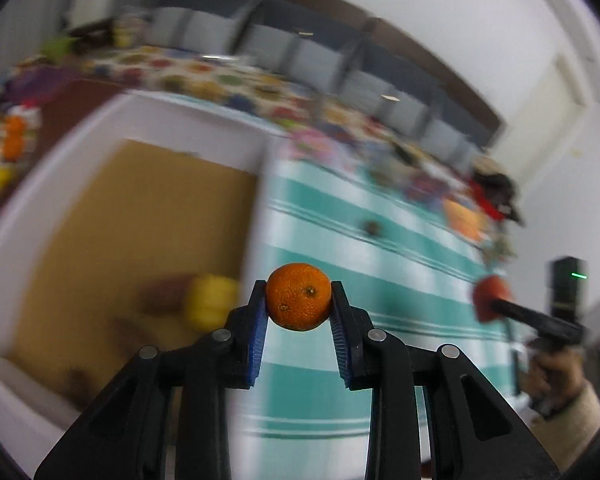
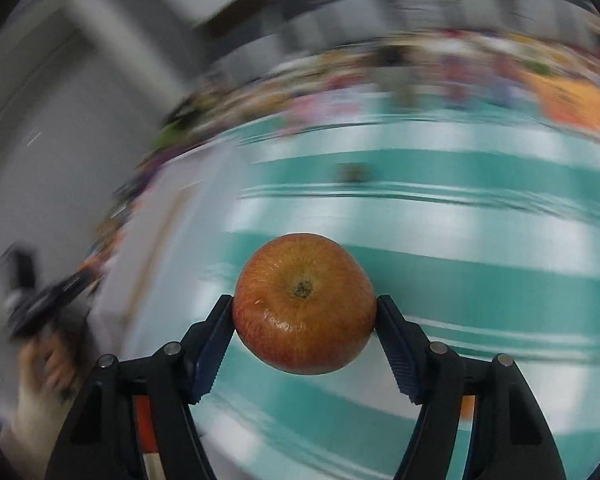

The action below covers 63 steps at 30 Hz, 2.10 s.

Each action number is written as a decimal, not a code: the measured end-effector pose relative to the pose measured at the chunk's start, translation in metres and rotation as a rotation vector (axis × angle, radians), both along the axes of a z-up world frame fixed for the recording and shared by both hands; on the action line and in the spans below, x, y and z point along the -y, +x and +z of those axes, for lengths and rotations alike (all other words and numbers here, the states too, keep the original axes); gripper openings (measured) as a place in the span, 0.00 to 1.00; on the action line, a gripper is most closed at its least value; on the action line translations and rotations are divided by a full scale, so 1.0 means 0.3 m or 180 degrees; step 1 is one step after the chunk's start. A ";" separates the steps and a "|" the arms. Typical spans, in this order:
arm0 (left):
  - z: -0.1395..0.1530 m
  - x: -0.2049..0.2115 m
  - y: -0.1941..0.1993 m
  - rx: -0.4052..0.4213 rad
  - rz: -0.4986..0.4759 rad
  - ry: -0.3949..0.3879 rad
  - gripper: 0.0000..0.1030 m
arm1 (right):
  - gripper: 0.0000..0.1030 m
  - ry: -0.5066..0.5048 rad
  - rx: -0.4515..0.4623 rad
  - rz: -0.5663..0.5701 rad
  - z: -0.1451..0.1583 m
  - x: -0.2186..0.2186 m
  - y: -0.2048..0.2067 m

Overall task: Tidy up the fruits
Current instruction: 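Carry the orange and red apple over the white box and open both tools, then withdraw both tools from the box back over the dark fruit and orange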

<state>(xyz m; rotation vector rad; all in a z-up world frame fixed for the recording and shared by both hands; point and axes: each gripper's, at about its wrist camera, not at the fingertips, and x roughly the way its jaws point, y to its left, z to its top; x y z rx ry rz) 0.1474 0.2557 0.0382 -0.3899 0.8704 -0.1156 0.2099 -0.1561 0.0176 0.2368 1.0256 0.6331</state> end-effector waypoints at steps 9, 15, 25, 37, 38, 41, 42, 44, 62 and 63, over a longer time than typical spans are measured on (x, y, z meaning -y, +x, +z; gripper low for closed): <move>-0.307 -0.331 0.124 -0.0959 0.0469 0.0614 0.29 | 0.68 -0.0305 0.0206 0.1846 0.019 -0.970 -0.188; -0.395 -0.368 0.130 -0.1223 0.0508 0.0640 0.32 | 0.68 -0.1333 0.0275 0.2501 -0.186 -1.268 -0.273; -0.120 -0.388 0.061 -0.0503 0.0837 0.0613 0.71 | 0.85 -0.1211 0.0730 0.2126 0.047 -1.142 -0.216; 0.154 0.219 -0.137 0.0794 0.0018 0.0417 0.84 | 0.99 -0.0836 0.1540 0.0552 0.184 -0.417 -0.297; 0.113 0.300 -0.147 0.0759 -0.0153 0.0372 0.85 | 0.99 -0.0923 0.1482 0.0367 0.108 -0.318 -0.321; -0.060 0.513 -0.159 0.0483 -0.0546 0.0213 0.85 | 0.99 -0.1214 0.1288 -0.0157 -0.092 -0.078 -0.371; -0.138 0.584 -0.164 0.0360 -0.0634 0.0162 0.85 | 0.99 -0.1327 0.1178 -0.0438 -0.180 0.029 -0.409; -0.267 0.700 -0.174 0.0202 -0.0745 0.0166 0.84 | 0.99 -0.1425 0.1039 -0.0789 -0.270 0.174 -0.468; -0.589 0.977 -0.212 0.0113 -0.1075 0.1247 0.90 | 0.99 -0.1598 0.0417 -0.2232 -0.521 0.620 -0.560; -0.590 0.979 -0.213 0.0123 -0.1074 0.1254 0.91 | 0.99 -0.1591 0.0382 -0.2258 -0.530 0.628 -0.559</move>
